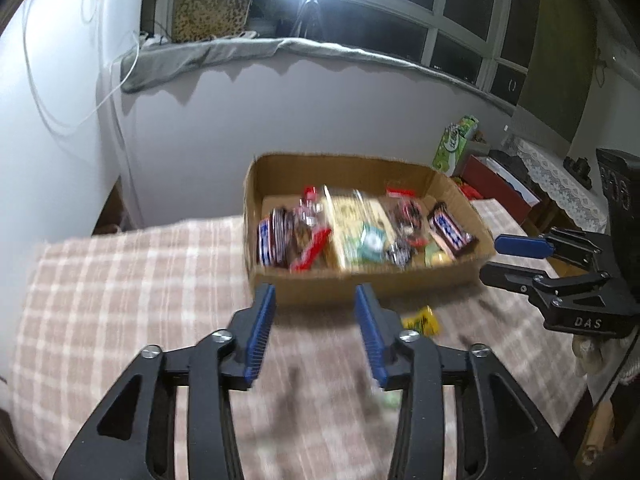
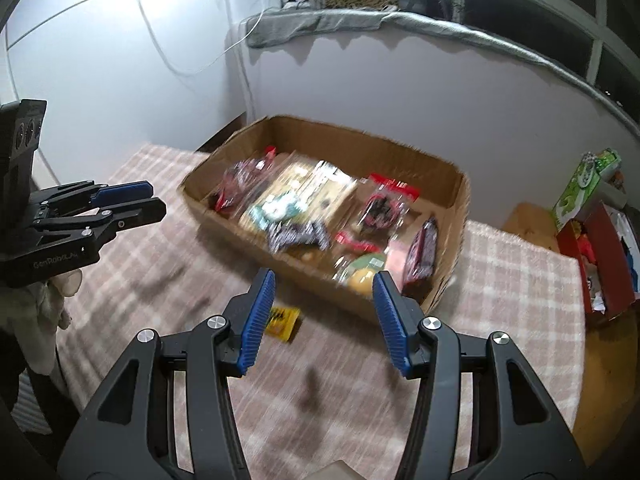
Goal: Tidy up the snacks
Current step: 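Move the right gripper over the yellow candy while the left approaches the small green candy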
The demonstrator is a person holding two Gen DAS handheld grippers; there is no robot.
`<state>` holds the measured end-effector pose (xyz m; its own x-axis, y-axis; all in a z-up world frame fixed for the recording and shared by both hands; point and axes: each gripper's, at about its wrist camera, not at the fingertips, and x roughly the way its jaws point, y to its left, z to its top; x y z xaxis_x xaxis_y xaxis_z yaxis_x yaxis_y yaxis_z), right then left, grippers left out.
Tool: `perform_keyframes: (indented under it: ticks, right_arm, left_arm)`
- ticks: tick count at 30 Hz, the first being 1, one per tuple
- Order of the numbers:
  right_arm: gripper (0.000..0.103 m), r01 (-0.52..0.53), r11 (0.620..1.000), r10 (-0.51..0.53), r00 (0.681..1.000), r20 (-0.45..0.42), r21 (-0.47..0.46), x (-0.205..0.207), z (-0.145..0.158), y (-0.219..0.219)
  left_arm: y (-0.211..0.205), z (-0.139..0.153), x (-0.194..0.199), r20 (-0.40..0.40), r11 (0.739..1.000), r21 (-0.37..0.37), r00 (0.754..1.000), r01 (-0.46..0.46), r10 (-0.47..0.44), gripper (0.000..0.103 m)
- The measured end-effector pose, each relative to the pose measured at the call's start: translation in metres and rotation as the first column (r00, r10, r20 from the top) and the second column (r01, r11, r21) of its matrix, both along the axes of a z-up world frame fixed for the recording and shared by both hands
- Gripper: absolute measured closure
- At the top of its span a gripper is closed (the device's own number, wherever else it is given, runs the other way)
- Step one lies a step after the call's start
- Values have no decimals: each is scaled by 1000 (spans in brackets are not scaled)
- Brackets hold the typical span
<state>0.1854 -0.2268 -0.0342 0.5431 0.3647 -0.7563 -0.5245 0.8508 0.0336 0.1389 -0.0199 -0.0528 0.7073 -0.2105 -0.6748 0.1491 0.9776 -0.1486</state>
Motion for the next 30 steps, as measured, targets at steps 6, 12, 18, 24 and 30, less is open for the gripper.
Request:
perform_keyframes:
  ticks: [6,12,18,24,30]
  right_arm:
    - [50,-38,999,37,998,-56,-19,-13,-22,9]
    - [50,-135,990,131,986,-100,-28,-13,-39,27]
    - [50,-221,974,213,969,-124,-51,-4,-46,46]
    - [52,-256,964,242,958,-155,-77,11,-59,63]
    - [52,-263,961,245,952,-183,-84,22,-72,73]
  left_arm:
    - [-11,-19,-23,-50,999,-20,998,38,-39,60]
    - [-28,-36,-40,-89,996,-32,992,85,-88,60]
    - [-33,-45,-41,-110,995,-39,989,96,-100,60]
    - [-33,-47,-42,-115,994,-44,988,100,-105,60]
    - [-33,-51,-41,-128,993,-47,985,109,-115,60]
